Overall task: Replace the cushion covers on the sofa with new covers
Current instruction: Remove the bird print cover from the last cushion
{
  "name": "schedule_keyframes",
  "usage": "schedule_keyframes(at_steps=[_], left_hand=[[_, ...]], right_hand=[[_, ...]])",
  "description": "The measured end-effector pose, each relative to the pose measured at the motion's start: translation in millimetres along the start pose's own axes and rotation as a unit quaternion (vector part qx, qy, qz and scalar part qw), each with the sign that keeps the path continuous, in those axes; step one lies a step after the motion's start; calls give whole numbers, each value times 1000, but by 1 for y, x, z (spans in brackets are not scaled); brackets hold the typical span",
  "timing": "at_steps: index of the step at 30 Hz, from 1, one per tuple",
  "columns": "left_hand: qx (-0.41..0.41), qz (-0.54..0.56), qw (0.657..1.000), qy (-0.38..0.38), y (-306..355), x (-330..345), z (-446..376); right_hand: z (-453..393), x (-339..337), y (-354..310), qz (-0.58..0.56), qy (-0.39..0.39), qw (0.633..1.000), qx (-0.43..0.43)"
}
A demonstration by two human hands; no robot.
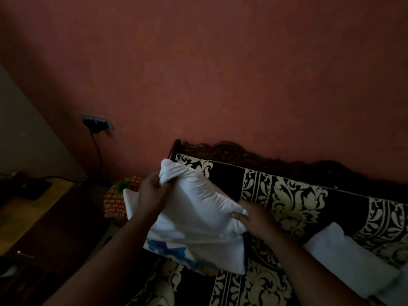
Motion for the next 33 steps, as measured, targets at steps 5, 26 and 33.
schedule_keyframes(at_steps=[5, 26, 33], left_hand=[[73, -109, 990, 45, -11, -12, 4], [122, -66, 984, -113, -9, 30, 39], [36, -12, 993, -111, 2, 27, 41]], right_hand=[[-1, 0, -23, 21, 133, 988, -78], [8, -6, -25, -166, 69, 979, -94], [16, -9, -22, -154, 95, 983, -28]])
Point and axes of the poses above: each hand's wrist, its own z-axis away from the middle knuckle, its own x-axis out of the palm, y = z × x, the point moved 4 cm from there along -z, towards the middle knuckle, and after that the axes turned 7 degrees about y, right-handed, at the moved point
